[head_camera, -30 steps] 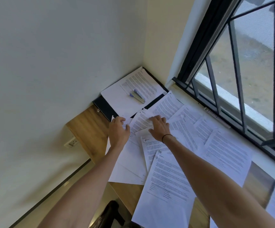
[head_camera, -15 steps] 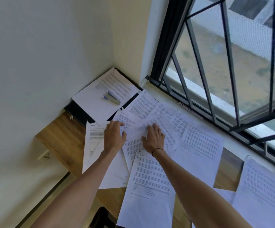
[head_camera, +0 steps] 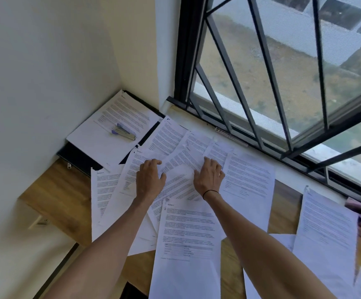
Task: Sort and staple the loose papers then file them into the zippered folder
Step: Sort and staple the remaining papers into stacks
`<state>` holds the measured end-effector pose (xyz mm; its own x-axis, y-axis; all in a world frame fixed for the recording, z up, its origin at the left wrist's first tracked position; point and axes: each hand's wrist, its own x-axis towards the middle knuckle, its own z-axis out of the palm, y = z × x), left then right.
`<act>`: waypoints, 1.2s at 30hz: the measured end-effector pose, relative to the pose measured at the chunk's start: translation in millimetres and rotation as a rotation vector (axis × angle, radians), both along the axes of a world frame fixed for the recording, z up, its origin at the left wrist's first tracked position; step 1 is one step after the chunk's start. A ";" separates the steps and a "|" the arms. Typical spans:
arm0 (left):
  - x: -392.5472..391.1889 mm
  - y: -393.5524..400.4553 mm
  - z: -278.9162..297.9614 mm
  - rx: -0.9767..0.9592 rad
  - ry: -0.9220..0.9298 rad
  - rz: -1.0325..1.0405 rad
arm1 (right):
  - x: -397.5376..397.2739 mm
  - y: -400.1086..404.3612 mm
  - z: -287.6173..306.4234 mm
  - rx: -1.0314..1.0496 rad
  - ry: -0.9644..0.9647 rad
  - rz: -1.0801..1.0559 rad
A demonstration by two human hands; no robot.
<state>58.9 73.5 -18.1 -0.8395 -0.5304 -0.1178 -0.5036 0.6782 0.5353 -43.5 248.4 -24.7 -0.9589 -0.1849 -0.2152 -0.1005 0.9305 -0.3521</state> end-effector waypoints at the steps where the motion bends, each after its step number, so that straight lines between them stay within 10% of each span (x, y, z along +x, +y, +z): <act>1: -2.5 0.8 -0.1 -0.011 -0.022 -0.004 | -3.7 1.4 0.5 0.014 -0.004 -0.015; 14: -9.9 0.0 1.1 -0.231 -0.206 -0.021 | -56.1 12.2 20.6 -0.246 -0.050 -0.218; 21: -7.8 -1.8 5.8 -0.220 -0.196 -0.024 | -59.6 10.3 33.4 -0.251 -0.358 0.015; 36: -4.3 -0.3 -0.1 -0.262 -0.205 -0.034 | -84.0 17.4 101.5 -0.204 0.499 -0.162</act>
<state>54.6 73.3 -18.2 -0.8303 -0.5369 -0.1497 -0.5573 0.7977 0.2303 -127.5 265.8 76.8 -0.9549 -0.0167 0.2965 -0.1620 0.8662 -0.4727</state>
